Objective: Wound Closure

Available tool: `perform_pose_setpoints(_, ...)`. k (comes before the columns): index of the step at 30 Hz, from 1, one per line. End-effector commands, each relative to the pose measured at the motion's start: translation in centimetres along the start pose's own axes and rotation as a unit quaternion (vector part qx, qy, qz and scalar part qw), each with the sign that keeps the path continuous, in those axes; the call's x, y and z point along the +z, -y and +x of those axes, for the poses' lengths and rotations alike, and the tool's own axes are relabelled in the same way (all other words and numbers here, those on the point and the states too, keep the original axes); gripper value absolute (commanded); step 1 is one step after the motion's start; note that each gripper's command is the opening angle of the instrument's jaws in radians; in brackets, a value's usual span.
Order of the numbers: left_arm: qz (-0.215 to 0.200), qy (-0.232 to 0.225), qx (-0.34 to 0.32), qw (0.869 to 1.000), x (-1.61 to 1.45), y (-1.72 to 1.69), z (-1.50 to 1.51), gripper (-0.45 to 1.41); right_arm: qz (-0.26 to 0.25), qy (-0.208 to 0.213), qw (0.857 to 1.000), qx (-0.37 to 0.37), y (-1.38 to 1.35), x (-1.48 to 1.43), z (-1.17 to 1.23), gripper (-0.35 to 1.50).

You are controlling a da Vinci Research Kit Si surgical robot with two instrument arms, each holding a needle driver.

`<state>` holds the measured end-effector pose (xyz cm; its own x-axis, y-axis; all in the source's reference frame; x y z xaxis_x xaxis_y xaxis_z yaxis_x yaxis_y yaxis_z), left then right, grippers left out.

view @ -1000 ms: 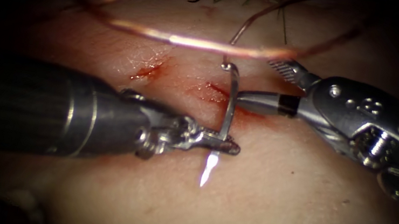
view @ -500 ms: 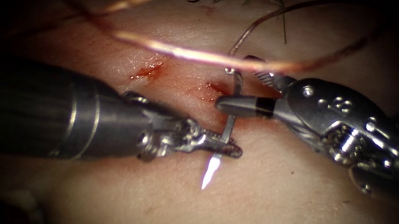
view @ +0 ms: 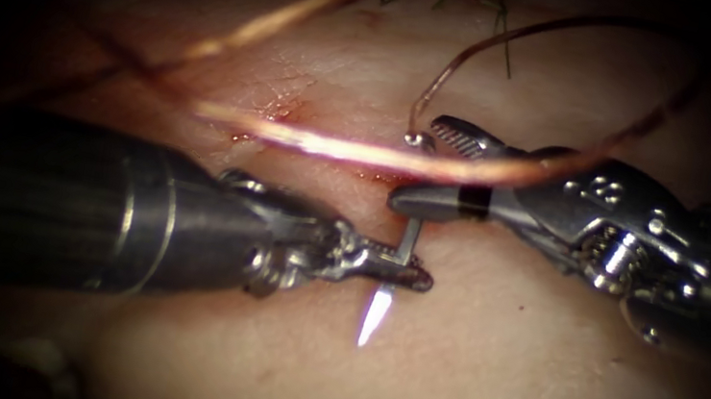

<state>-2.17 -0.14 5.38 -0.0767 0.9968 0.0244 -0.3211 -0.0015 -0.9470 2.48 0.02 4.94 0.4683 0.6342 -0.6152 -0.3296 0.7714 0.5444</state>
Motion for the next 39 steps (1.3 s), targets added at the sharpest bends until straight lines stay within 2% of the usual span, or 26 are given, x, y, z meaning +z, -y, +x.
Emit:
perform_pose_setpoints(1,-0.001,0.000,-0.001,1.000,0.07,0.04,-0.02,-0.45,0.002,-0.005,1.000,0.000,0.02,0.09,-0.03,-0.30)
perform_pose_setpoints(2,-0.002,0.000,-0.001,1.000,0.07,0.04,-0.02,-0.45,0.002,-0.009,1.000,-0.001,0.03,0.09,-0.03,-0.35)
perform_pose_setpoints(8,-0.003,0.001,-0.001,1.000,0.07,0.04,-0.02,-0.45,-0.001,-0.024,1.000,0.004,0.05,0.09,0.01,-0.35)
perform_pose_setpoints(9,-0.004,-0.001,-0.001,1.000,0.07,0.04,-0.02,-0.45,0.000,-0.024,1.000,0.004,0.05,0.09,0.02,-0.30)
perform_pose_setpoints(11,-0.005,0.000,-0.001,1.000,0.07,0.04,-0.02,-0.45,0.000,-0.024,1.000,0.005,0.06,0.08,0.05,-0.11)
perform_pose_setpoints(12,-0.005,0.001,-0.001,1.000,0.08,0.04,-0.02,-0.45,-0.004,-0.026,1.000,0.008,0.06,0.08,0.09,0.41)
perform_pose_setpoints(13,-0.007,0.000,-0.001,1.000,0.08,0.04,-0.02,-0.45,-0.011,-0.027,1.000,0.009,0.06,0.09,0.11,0.71)
perform_pose_setpoints(14,-0.007,0.000,-0.001,1.000,0.08,0.04,-0.02,-0.45,-0.011,-0.027,1.000,0.009,0.06,0.09,0.11,0.71)
perform_pose_setpoints(15,-0.007,0.001,-0.001,1.000,0.07,0.04,-0.02,-0.45,-0.022,-0.038,0.999,0.012,0.05,0.09,0.15,0.96)
perform_pose_setpoints(17,-0.010,0.000,-0.001,1.000,0.07,0.04,-0.02,-0.45,-0.026,-0.053,0.998,0.012,0.05,0.10,0.15,0.98)
perform_pose_setpoints(22,-0.012,-0.002,-0.001,1.000,0.07,0.04,-0.02,-0.45,-0.027,-0.055,0.998,0.011,0.07,0.12,0.14,0.99)
perform_pose_setpoints(28,-0.019,-0.006,-0.001,1.000,0.06,0.04,-0.03,-0.45,-0.028,-0.054,0.998,0.010,0.08,0.13,0.12,0.81)
perform_pose_setpoints(30,-0.020,-0.007,-0.001,1.000,0.06,0.04,-0.04,-0.45,-0.021,-0.058,0.998,0.009,0.08,0.13,0.11,0.49)
perform_pose_setpoints(31,-0.020,-0.007,-0.001,1.000,0.06,0.04,-0.04,-0.45,-0.021,-0.058,0.998,0.009,0.08,0.13,0.11,0.49)
perform_pose_setpoints(32,-0.021,-0.006,-0.001,1.000,0.06,0.03,-0.04,-0.45,-0.013,-0.060,0.998,0.008,0.09,0.13,0.10,-0.35)
perform_pose_setpoints(39,-0.023,-0.005,-0.001,1.000,0.06,0.01,-0.07,-0.45,-0.011,-0.058,0.998,0.008,0.07,0.09,0.11,-0.35)
